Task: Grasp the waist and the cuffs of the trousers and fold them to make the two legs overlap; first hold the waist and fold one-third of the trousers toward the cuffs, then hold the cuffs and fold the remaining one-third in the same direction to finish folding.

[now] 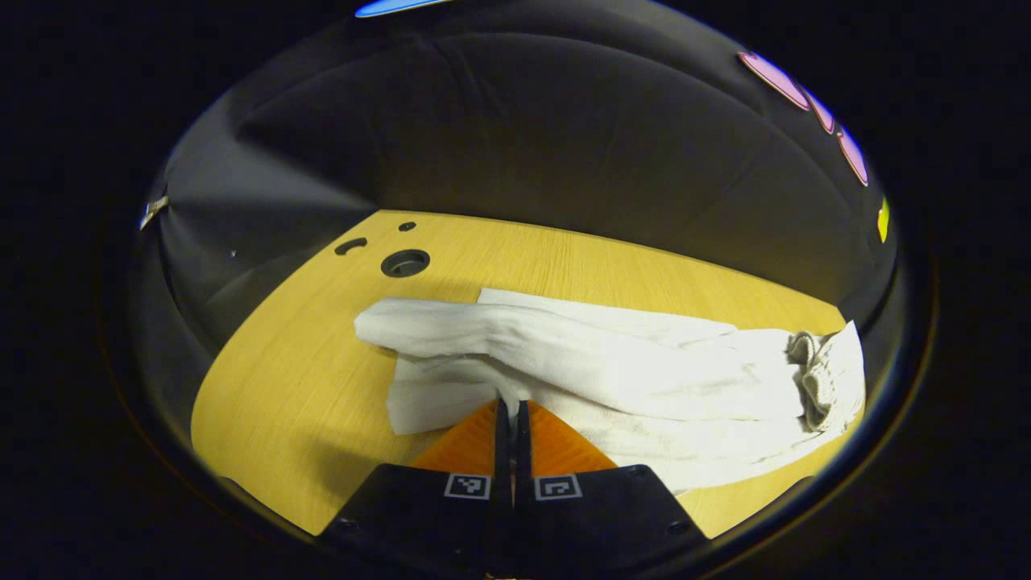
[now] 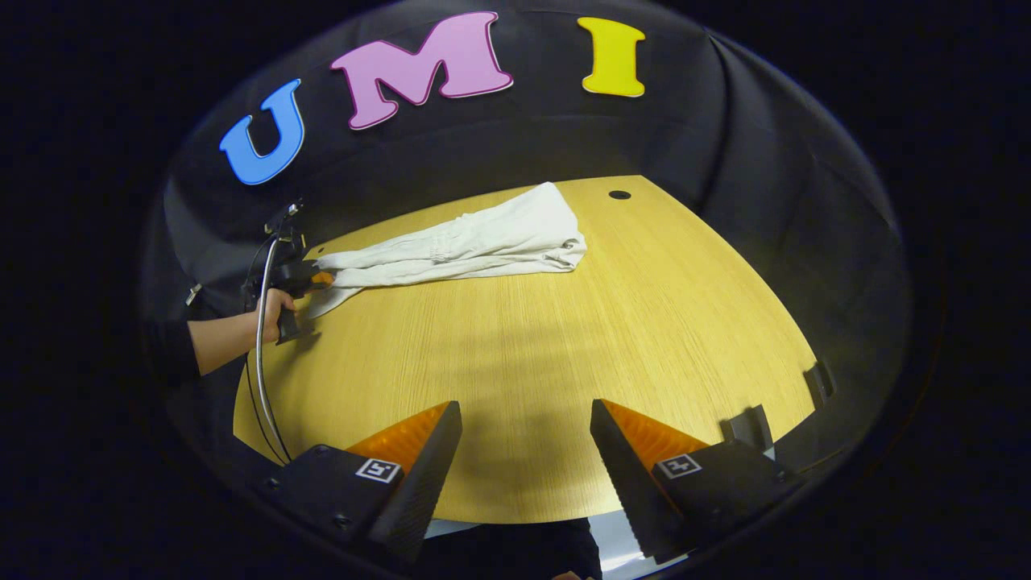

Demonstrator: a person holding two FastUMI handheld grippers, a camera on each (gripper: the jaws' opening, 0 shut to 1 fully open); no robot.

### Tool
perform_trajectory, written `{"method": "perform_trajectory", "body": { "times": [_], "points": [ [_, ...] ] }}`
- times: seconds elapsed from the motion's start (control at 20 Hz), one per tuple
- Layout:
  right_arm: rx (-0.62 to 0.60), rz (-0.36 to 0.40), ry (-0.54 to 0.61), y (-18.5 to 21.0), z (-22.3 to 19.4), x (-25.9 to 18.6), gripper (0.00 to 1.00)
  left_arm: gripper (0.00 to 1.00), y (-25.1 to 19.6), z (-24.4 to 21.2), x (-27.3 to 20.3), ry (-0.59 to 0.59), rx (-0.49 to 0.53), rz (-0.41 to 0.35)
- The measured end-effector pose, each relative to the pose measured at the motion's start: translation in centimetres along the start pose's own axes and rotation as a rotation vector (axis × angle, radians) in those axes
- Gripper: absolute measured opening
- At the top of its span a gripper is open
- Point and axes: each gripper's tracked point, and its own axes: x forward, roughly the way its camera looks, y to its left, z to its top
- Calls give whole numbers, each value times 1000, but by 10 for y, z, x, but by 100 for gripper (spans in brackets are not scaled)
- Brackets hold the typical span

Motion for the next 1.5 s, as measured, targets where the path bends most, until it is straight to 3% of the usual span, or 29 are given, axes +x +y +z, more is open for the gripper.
{"method": "perform_trajectory", "body": {
  "times": [0.2, 0.3, 0.5, 0.9, 1.2, 1.5],
  "points": [
    [35, -32, -30, -21, 7, -13, 99, 2, 3, 11, -17, -38, -247, -17],
    [60, -43, -47, -29, 11, -16, 99, 5, 1, 18, -31, -58, -291, -16],
    [99, -37, -88, -48, 35, -9, 99, 5, -32, 48, -60, -120, -255, -56],
    [89, 59, -142, -72, 76, 12, 99, 5, -112, 114, -106, -239, -234, -89],
    [86, 85, -161, -102, 94, 28, 99, 5, -229, 144, -132, -297, -151, -198],
    [92, 101, -175, -135, 109, 42, 98, 5, -365, 124, -137, -264, -34, -336]
  ]
}}
